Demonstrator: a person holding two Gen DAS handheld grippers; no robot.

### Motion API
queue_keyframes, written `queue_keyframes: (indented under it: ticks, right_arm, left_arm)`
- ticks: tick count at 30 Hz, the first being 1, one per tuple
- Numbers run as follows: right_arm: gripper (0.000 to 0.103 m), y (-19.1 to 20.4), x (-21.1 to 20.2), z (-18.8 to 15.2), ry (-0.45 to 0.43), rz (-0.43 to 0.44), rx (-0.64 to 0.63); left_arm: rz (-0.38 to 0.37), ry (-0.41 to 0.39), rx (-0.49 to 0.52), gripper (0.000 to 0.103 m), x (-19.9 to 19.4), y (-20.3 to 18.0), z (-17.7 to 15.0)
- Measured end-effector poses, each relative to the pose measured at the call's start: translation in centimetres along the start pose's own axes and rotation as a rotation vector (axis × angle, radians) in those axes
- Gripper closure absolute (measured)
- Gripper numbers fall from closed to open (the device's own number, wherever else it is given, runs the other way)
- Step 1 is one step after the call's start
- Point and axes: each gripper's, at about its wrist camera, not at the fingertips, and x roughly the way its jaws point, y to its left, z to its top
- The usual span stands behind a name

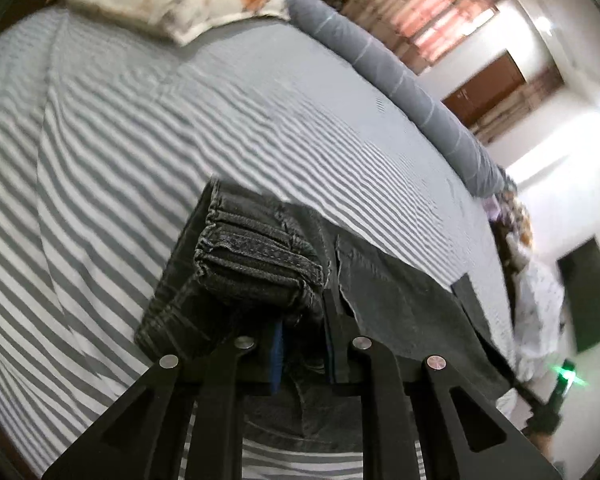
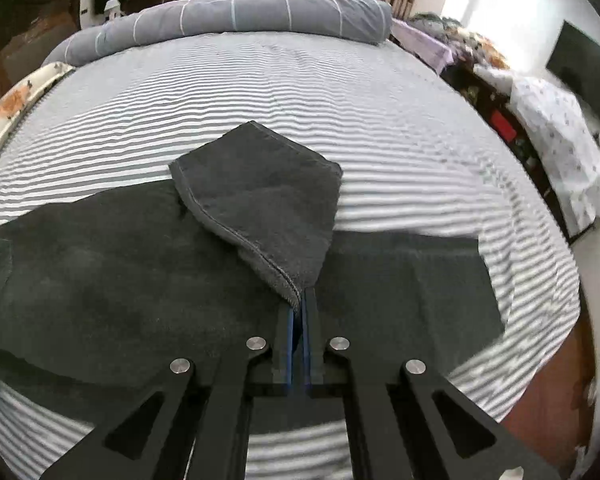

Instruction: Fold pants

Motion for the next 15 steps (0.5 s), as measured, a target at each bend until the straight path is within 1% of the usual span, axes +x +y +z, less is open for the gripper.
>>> queue_keyframes:
  ticks: [3,5,7,9,10,13,15]
  right_arm:
    - [0.101,-0.5,-0.6,-1.7,0.018,0.012,0.030]
    - [0.101,-0.7,-0.7,-2.9,0.031,0.014,0.041]
    - [0.101,-0.9,-0.6,-4.2,0.043,0.018,0.051]
    - [0.101,-1.0,-0.1,-5.1,0.068,0.028,0.067]
    - [0.101,-1.2,0.2,-5.4,0.078,0.033,0.080]
    - [0.101,-1.3,0.4,-6.1,0.090,0.033,0.088]
    - [0.101,-1.5,-0.1,-6.1,0.077,0.030,0.092]
  left_arm:
    - [0.008,0.027,0.056,0.087,-0.4,0.0,0.0]
    - [0.028,0.059,0.097,0.087,-0.3,0.3,-0.3]
    - [0.050,0.108,0.124,0.087,0.4,1.0,-0.9]
    - [0.085,0.144,0.142,0.087,1.4,1.5,-1.7]
    - [0.114,0.173,0.153,0.087,2.3,2.0,-2.2]
    - [0.152,0.208,0.144,0.087,3.8,2.8,-3.1]
    - [0.143,0.197,0.133,0.087,3.5,2.7,-3.2]
